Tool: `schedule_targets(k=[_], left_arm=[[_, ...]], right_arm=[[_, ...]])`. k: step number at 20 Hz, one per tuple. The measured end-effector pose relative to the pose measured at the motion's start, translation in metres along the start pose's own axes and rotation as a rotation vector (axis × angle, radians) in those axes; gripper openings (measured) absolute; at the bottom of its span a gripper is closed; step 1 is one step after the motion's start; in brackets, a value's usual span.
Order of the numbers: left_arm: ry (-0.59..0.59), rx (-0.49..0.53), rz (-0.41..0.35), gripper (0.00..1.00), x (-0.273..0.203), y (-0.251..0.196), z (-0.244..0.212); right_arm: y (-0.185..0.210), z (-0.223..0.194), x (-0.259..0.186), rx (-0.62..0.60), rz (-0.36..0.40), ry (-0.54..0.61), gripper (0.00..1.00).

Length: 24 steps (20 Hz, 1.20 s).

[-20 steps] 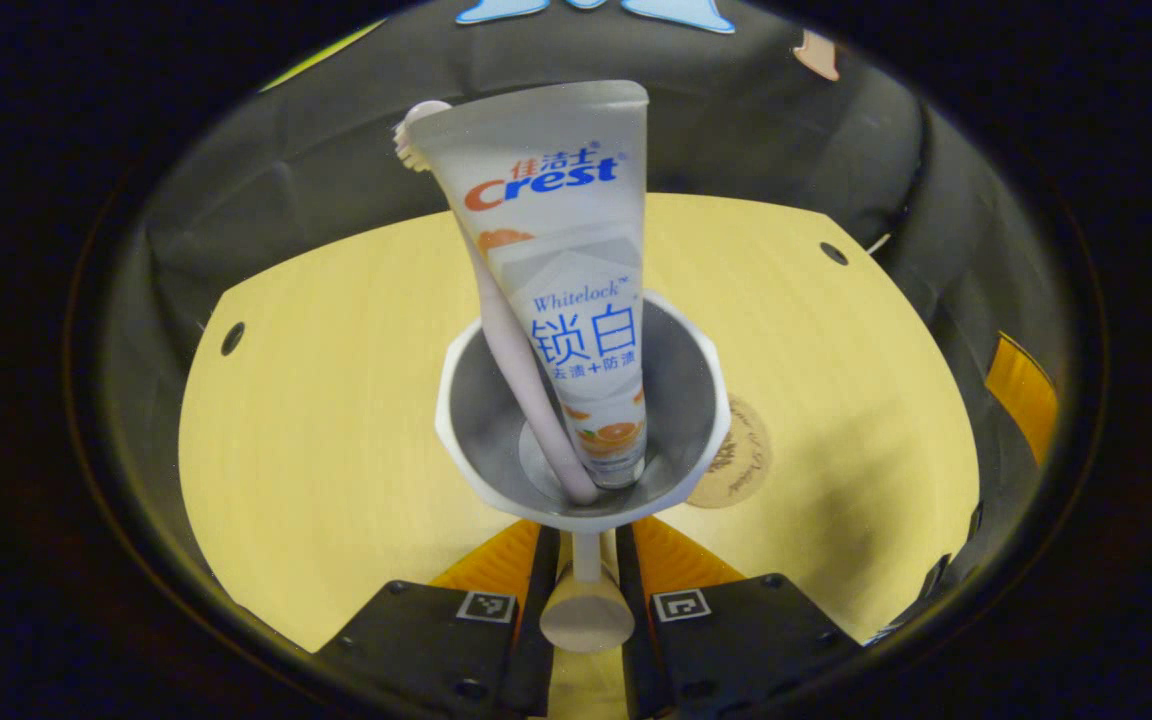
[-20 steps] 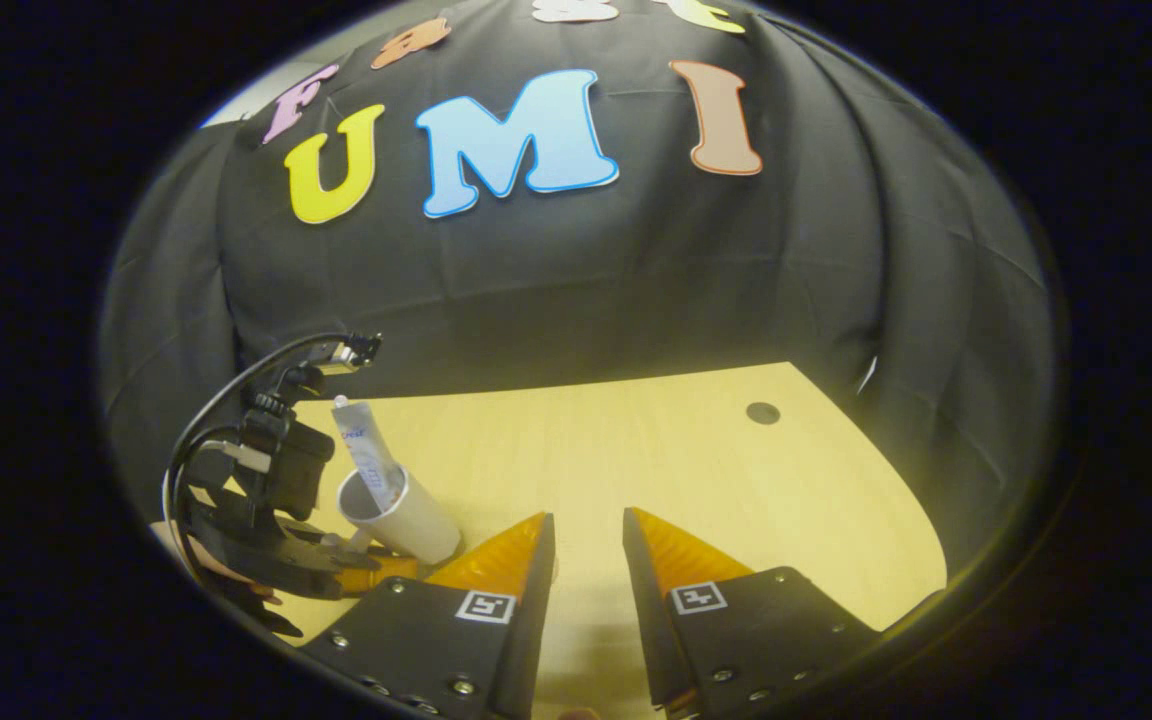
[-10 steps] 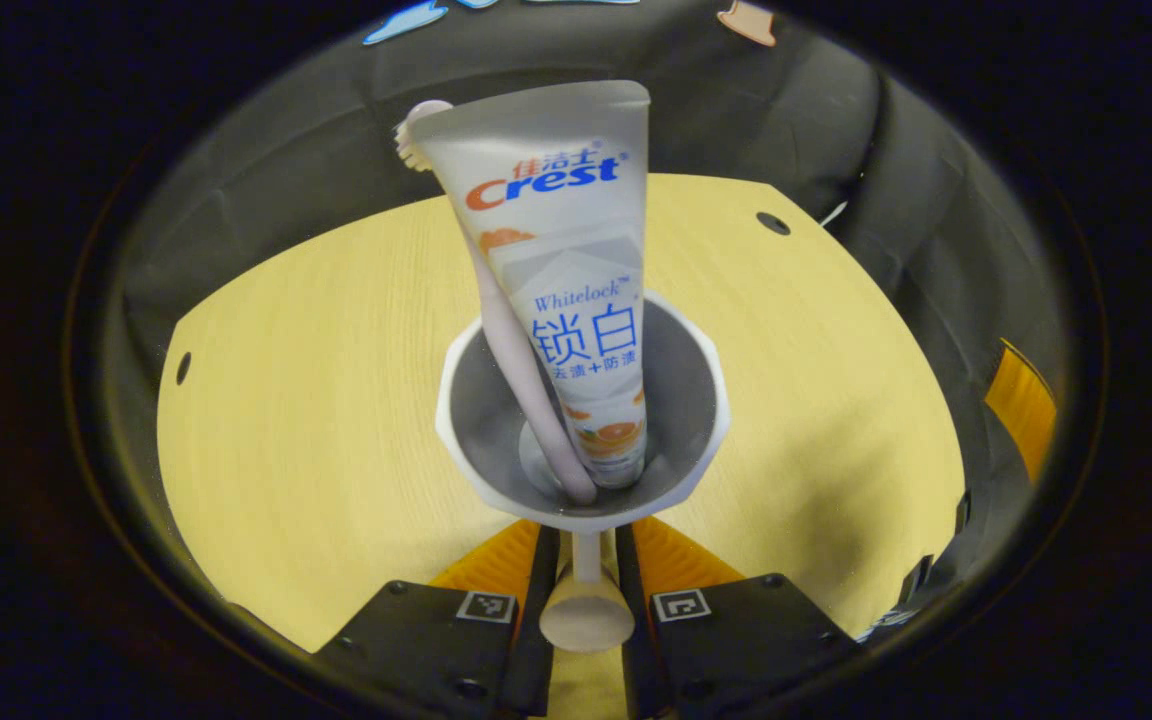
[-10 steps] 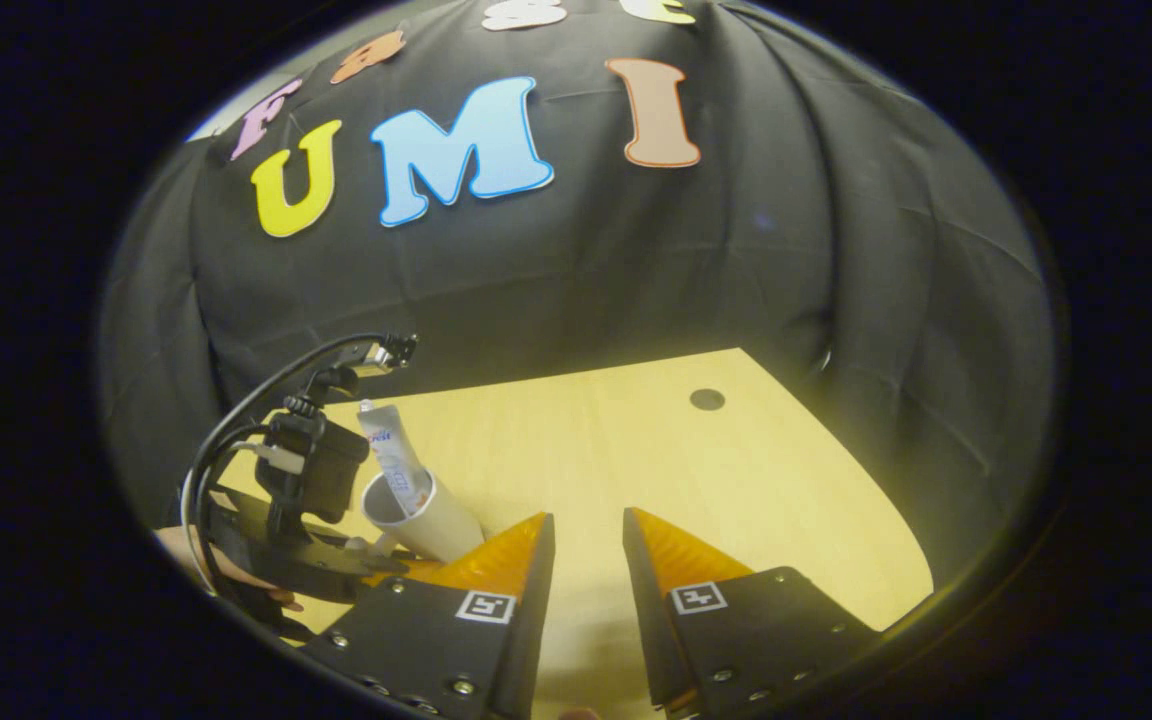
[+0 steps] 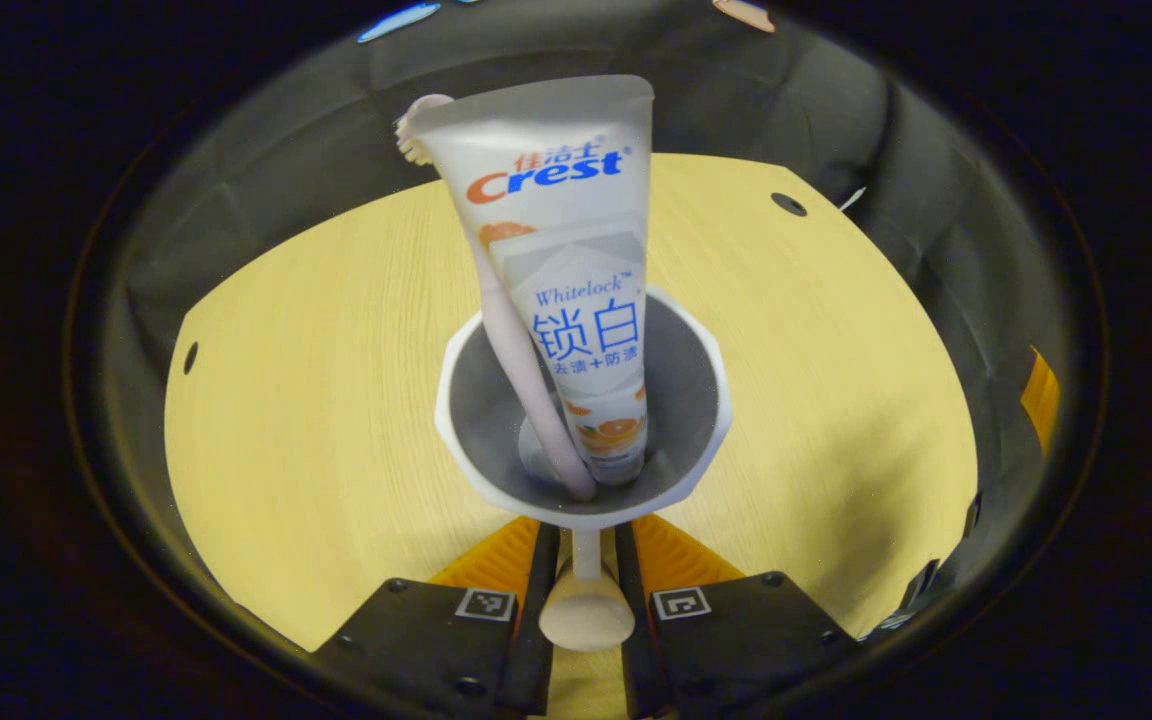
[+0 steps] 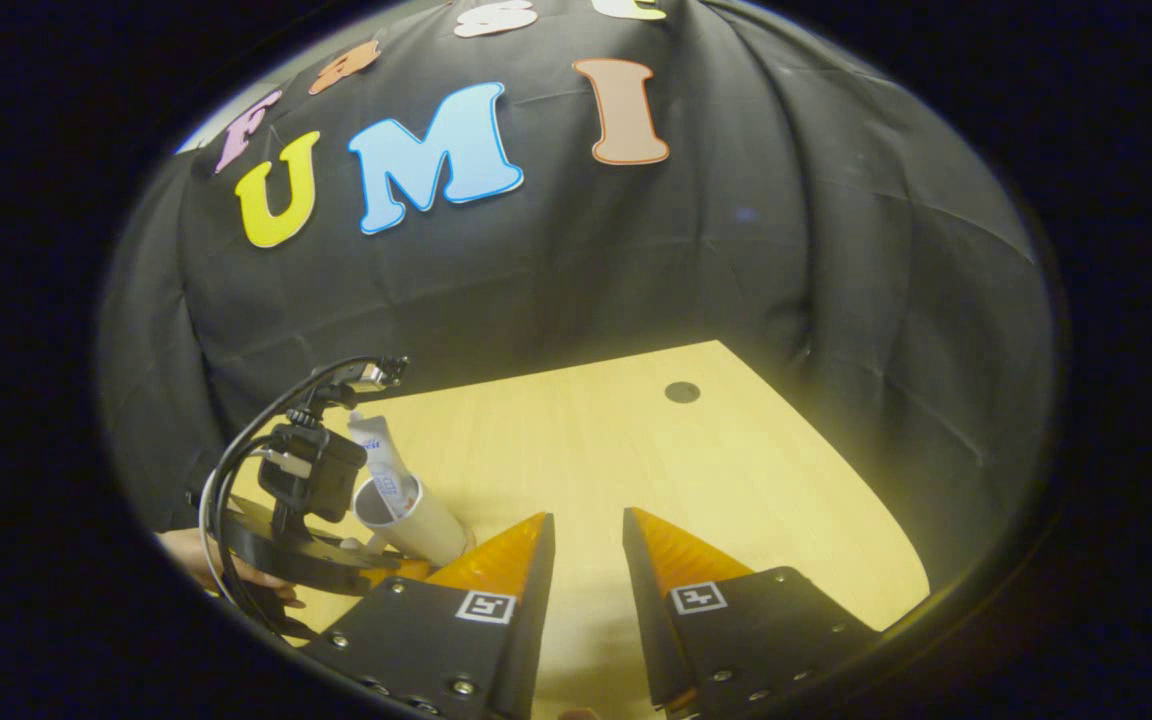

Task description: Put the toothbrush and toothpaste on the desktop into the cup, then pick up the cup and place it on the coaster on the desktop.

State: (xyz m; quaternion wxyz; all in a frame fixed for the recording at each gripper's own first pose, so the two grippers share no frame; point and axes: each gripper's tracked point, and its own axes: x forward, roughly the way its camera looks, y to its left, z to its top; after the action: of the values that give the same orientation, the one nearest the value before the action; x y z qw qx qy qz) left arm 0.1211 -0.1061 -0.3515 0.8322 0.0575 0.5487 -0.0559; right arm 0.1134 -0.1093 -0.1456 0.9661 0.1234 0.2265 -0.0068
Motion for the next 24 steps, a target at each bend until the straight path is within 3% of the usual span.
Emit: schedule_targets(k=[1, 2, 3, 4, 5, 8, 11, 13, 24], left_arm=[[0.008, 0.007, 0.004, 0.37, 0.002, 0.000, -0.003], [0.010, 0.008, 0.004, 0.43, 0.003, -0.001, -0.004], [0.002, 0.007, 0.002, 0.32, 0.001, 0.000, -0.002], [-0.004, 0.004, -0.001, 0.44, -0.003, 0.002, -0.003], [-0.012, 0.001, -0.005, 0.39, -0.009, 0.005, -0.004], [-0.060, -0.009, -0.018, 0.41, -0.019, 0.005, 0.000], [-0.140, -0.007, -0.020, 0.76, -0.036, 0.001, 0.012], [-0.207, -0.007, -0.023, 0.89, -0.050, -0.003, 0.023], [-0.616, -0.042, 0.030, 0.89, -0.212, 0.028, 0.024]], right_arm=[[0.001, 0.001, -0.001, -0.004, 0.001, -0.001, 0.41], [0.001, 0.002, -0.002, -0.007, 0.002, -0.002, 0.41], [0.002, 0.002, -0.002, -0.010, 0.002, -0.002, 0.41], [0.003, 0.003, -0.002, -0.012, 0.003, -0.002, 0.41], [0.002, 0.004, -0.002, -0.012, 0.006, -0.002, 0.41], [0.006, 0.008, -0.006, -0.015, 0.021, -0.023, 0.41], [0.012, 0.015, -0.016, -0.042, 0.041, -0.053, 0.41], [0.017, 0.023, -0.019, -0.070, 0.059, -0.083, 0.41], [0.069, 0.060, -0.073, -0.149, 0.146, -0.286, 0.41]])
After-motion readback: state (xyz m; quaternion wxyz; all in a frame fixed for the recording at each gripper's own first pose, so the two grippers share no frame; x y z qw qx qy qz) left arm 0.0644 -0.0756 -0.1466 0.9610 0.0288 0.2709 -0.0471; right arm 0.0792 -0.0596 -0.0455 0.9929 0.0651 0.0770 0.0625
